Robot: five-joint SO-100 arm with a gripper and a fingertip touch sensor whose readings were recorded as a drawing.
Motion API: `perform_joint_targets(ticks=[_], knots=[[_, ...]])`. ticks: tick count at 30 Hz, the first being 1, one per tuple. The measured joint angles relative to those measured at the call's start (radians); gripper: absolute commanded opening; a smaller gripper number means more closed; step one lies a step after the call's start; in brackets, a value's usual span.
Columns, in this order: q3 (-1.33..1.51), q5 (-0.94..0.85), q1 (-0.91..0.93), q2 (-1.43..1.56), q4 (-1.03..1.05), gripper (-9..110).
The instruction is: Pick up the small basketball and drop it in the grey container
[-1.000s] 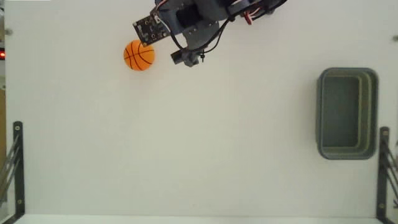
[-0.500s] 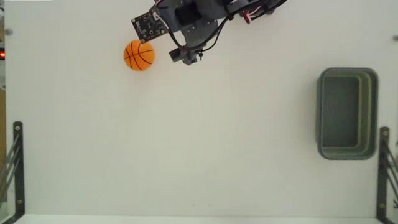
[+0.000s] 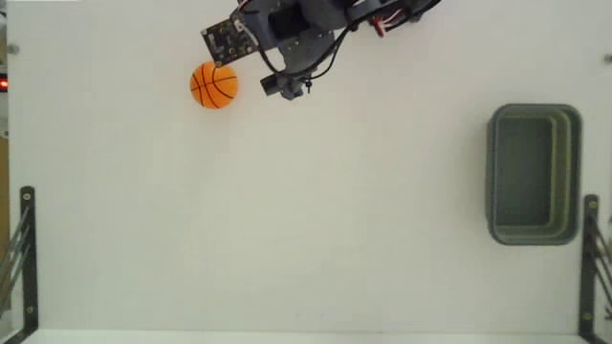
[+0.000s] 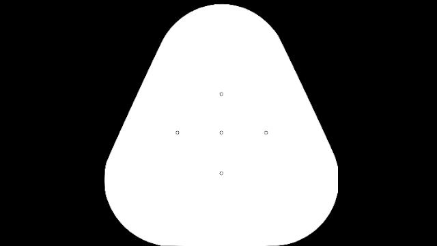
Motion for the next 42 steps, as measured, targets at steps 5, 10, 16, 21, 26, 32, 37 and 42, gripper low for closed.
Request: perform_joint_targets(ticks=[5,10,16,21,26,32,37,42], knots=[[0.000,-0.002,0.000,-0.043,-0.040,110],[0.000,-0.002,0.000,-0.095,-0.077,110],[-0.002,-0.002,0.000,-0.147,-0.118,110],[-0.009,0.000,0.000,-0.204,-0.153,110],[-0.021,-0.002,0.002,-0.256,-0.184,110],[-0.052,-0.002,0.002,-0.304,-0.218,110],[-0.063,-0.002,0.002,-0.347,-0.229,110],[-0.063,-0.002,-0.003,-0.347,-0.230,110]])
